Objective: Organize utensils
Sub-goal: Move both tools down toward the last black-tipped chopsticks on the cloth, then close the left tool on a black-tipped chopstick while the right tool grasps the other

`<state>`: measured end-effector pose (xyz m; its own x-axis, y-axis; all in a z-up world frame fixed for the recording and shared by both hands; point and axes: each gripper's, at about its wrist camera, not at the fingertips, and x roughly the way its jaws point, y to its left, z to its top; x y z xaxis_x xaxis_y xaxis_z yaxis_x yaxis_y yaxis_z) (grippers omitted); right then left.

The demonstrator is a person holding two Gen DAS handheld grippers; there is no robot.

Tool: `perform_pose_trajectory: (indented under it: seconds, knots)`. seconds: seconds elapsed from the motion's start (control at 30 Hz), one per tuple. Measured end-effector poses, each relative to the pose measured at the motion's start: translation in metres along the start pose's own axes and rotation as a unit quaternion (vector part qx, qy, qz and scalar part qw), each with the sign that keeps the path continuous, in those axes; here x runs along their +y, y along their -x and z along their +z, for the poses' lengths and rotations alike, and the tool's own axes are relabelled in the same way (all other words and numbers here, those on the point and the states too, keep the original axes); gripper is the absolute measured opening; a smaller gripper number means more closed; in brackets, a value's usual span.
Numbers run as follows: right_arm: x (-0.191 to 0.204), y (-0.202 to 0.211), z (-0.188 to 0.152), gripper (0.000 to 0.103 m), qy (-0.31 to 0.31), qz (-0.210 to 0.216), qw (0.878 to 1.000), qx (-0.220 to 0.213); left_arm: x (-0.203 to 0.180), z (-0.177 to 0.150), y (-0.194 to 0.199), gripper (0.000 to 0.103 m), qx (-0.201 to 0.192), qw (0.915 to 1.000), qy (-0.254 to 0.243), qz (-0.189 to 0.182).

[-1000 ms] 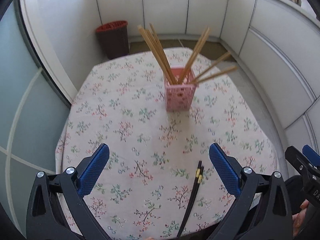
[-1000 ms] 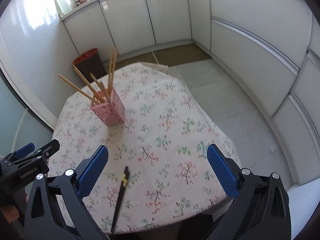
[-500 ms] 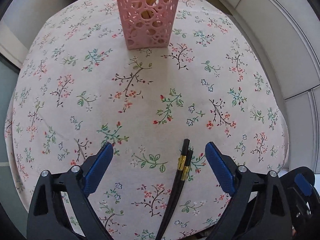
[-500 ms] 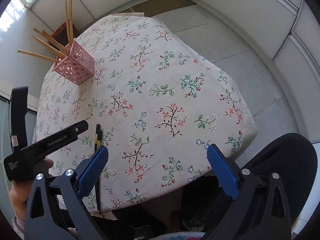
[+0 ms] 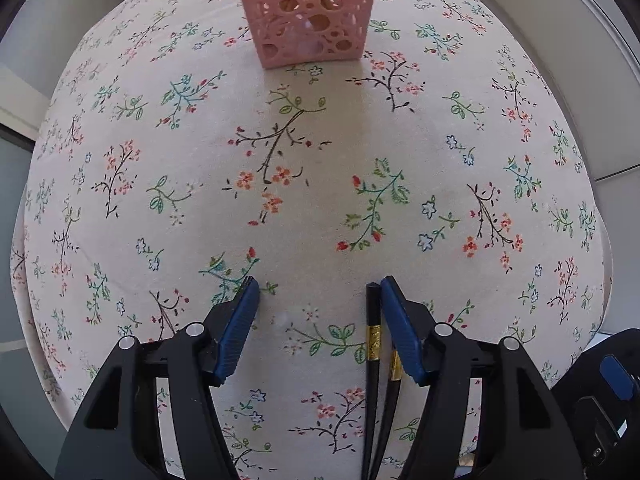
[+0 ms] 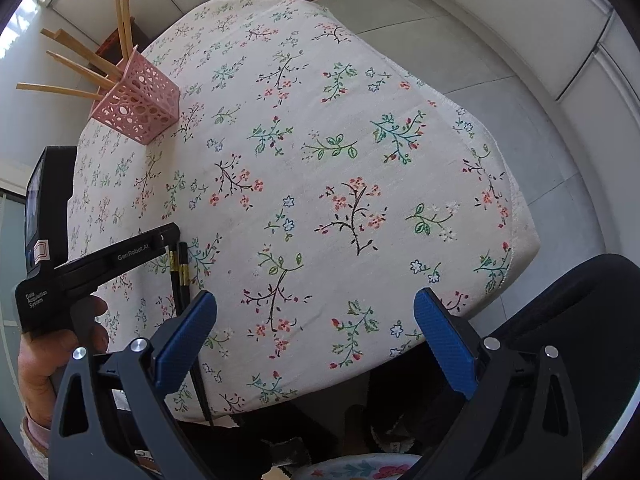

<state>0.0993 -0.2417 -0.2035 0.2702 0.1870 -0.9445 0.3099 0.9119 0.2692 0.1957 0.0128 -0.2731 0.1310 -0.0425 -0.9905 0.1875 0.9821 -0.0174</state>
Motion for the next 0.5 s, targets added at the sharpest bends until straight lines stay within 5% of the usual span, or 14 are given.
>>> perform_pose_trajectory:
  seconds: [0.13, 0.3, 0.5]
  knots:
    - [0.009, -0.005, -0.001, 0.096, 0.012, -0.003, 1.000, 0.006, 0.000, -0.012, 0.003, 0.049, 0.000, 0.9998, -0.019, 0.002]
    - [0.009, -0.008, -0.002, 0.096, 0.010, -0.006, 1.000, 0.014, -0.005, -0.024, 0.005, 0.010, -0.010, 0.9994, -0.030, -0.013]
    - [0.012, -0.009, -0.001, 0.096, 0.006, -0.005, 1.000, 0.016, 0.024, -0.022, 0.017, 0.006, -0.018, 0.9939, 0.035, -0.103]
